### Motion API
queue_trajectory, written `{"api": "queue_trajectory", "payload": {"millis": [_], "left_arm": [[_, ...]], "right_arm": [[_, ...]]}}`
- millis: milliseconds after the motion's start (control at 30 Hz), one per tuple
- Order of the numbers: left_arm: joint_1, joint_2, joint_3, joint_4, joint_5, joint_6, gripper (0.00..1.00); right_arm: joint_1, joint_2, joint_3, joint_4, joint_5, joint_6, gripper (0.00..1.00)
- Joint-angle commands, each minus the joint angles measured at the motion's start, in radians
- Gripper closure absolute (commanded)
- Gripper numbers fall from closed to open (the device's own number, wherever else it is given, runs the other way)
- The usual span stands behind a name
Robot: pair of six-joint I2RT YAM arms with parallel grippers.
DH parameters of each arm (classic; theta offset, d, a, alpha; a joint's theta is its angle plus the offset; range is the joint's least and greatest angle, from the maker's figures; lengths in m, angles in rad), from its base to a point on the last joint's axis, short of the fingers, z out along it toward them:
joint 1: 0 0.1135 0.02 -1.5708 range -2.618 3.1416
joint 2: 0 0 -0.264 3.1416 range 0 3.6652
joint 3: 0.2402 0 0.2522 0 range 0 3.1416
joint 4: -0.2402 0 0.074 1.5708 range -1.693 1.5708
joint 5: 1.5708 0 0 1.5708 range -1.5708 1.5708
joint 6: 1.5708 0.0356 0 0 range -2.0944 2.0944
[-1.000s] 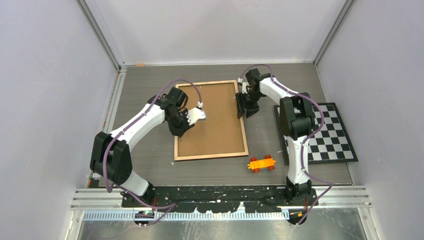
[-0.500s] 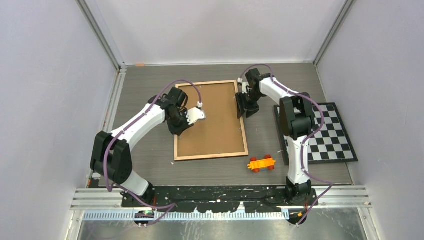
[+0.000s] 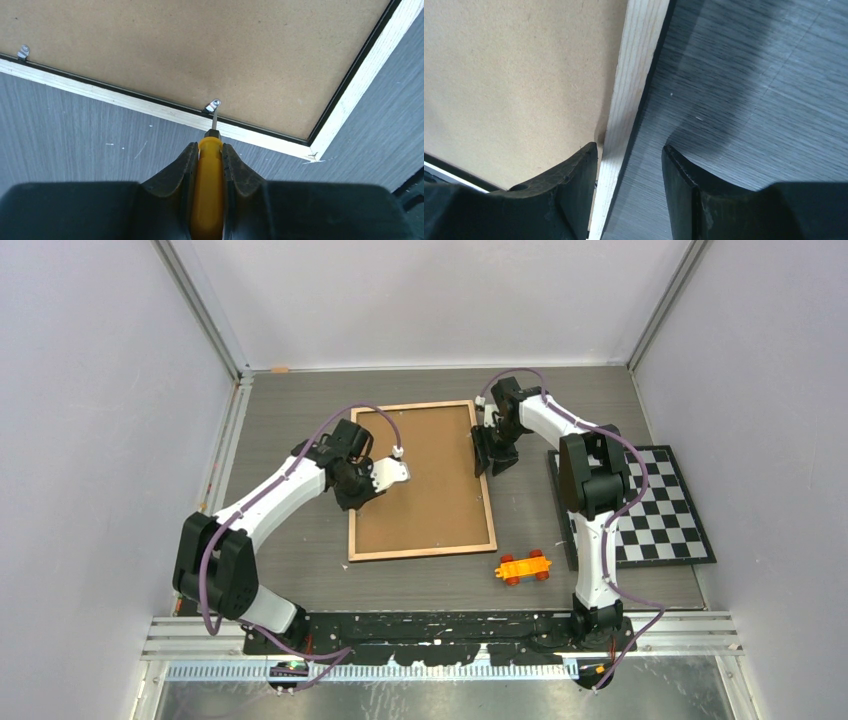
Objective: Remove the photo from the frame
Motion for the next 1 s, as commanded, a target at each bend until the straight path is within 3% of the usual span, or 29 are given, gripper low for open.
{"api": "queue_trajectory", "payload": {"millis": [0,367,533,967], "left_arm": [[0.009,0.014,-0.046,0.186,-0.073,0.074,1.00],[0.007,-0.051,-0.098,0.229,0.065,0.217,1.00],[0.007,-0.027,-0.056,0.155,0.070,0.313,1.00],[0.007,0.004,-0.042,0.154,0.066,0.534,1.00]], "right_arm": [[0.005,0.024,0.000,0.008,0.008,-0.010,0.45],[0.004,0.036,0.007,0.007,0.004,-0.014,0.45],[0.004,0.042,0.017,0.008,0.019,-0.006,0.45],[0.007,0.060,0.013,0.000,0.091,-0.015,0.50]]}}
